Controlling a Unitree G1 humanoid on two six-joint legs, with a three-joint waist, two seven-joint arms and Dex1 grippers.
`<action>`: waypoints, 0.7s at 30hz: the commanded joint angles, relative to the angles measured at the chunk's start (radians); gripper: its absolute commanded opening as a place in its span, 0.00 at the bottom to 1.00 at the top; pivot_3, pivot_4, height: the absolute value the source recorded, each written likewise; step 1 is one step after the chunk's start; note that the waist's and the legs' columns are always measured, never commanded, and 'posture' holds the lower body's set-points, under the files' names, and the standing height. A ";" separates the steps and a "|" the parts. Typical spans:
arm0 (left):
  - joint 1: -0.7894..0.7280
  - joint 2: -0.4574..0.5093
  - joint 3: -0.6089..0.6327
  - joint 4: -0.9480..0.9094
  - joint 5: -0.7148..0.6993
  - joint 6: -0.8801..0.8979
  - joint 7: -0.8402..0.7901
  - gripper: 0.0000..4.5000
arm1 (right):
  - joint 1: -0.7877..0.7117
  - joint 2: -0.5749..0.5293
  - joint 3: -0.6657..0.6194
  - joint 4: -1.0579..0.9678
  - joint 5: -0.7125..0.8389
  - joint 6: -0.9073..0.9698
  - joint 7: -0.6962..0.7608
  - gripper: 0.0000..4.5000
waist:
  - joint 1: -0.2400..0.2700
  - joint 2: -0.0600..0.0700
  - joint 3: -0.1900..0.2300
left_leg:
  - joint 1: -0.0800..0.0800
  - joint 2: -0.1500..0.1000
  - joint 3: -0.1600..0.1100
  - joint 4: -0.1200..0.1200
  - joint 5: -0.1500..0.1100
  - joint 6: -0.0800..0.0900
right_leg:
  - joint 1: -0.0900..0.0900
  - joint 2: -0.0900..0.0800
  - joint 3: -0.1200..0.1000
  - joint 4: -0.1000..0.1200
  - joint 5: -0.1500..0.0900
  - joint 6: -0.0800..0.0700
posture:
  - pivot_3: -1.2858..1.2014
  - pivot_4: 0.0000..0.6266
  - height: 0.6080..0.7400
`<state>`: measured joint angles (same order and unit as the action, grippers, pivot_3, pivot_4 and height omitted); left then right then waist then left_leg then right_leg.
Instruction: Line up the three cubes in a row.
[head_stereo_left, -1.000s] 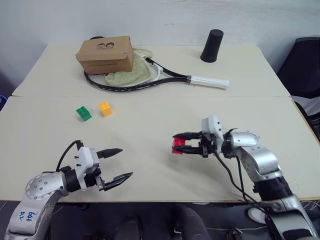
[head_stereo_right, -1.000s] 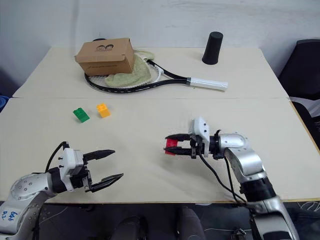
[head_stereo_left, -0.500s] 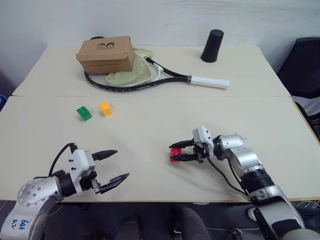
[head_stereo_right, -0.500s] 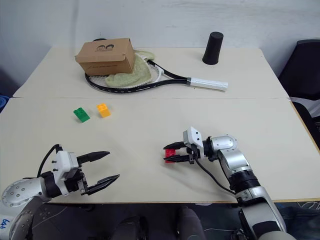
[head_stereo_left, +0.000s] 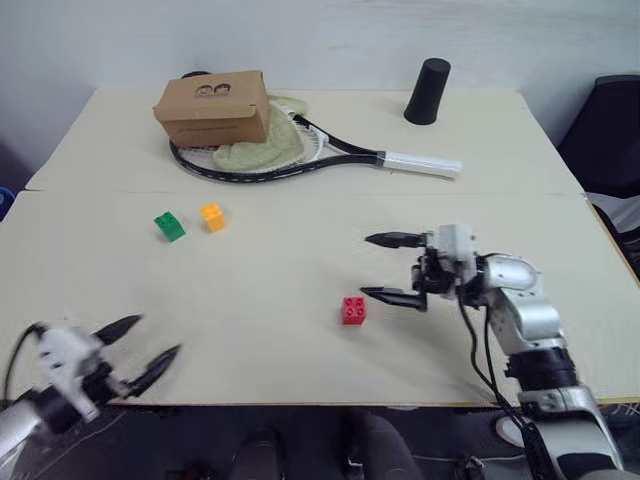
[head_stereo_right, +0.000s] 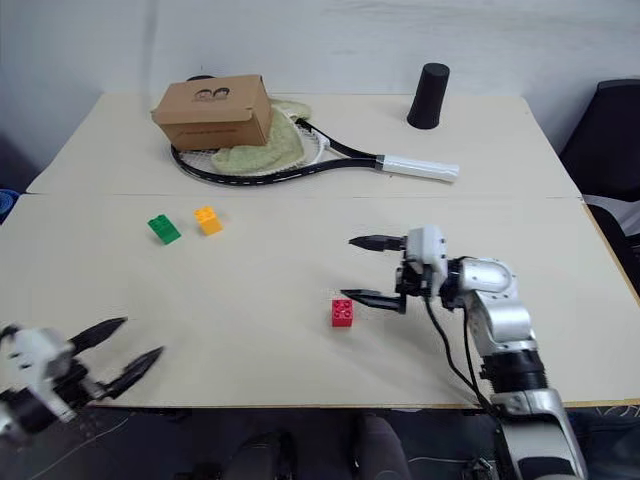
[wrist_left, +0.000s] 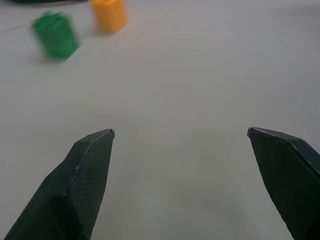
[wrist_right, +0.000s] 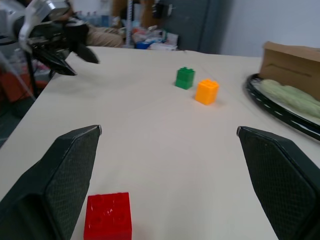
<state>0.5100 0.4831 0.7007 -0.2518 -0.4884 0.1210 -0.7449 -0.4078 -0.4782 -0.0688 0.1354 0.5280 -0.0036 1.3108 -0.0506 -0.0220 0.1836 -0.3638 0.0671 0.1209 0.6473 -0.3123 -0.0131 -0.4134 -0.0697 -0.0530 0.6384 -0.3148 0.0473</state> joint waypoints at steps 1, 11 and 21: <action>0.046 -0.047 0.122 0.032 -0.040 -0.053 0.055 1.00 | 0.082 0.006 -0.122 -0.048 0.090 -0.066 -0.003 0.99 | 0.003 0.000 0.000 | -0.001 0.000 0.000 0.000 0.000 0.000 | 0.000 0.000 0.000 -0.001 0.000 0.000 | 0.52 0.24 1.00; -0.193 0.075 0.052 0.101 -0.117 0.041 0.066 1.00 | 0.250 -0.028 -0.144 -0.095 0.091 -0.073 0.012 0.99 | 0.025 0.000 0.000 | -0.002 -0.002 -0.001 0.001 0.002 0.000 | 0.000 -0.003 -0.003 -0.001 0.003 0.000 | 0.52 0.24 1.00; -1.025 0.368 -0.327 0.901 0.118 -0.034 -0.164 1.00 | 0.200 -0.010 -0.131 -0.122 0.075 -0.079 -0.050 0.99 | 0.022 -0.001 0.000 | -0.007 -0.002 0.002 0.001 0.006 -0.001 | -0.002 -0.002 -0.011 -0.001 0.005 0.001 | 0.52 0.24 1.00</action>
<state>-0.4596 0.8243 0.4121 0.5414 -0.4240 0.1421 -0.8562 -0.1957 -0.4902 -0.1916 0.0442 0.5932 -0.0696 1.2733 -0.0285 -0.0225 0.1838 -0.3708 0.0657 0.1241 0.6489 -0.3051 -0.0167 -0.4166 -0.0715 -0.0662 0.6373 -0.3099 0.0484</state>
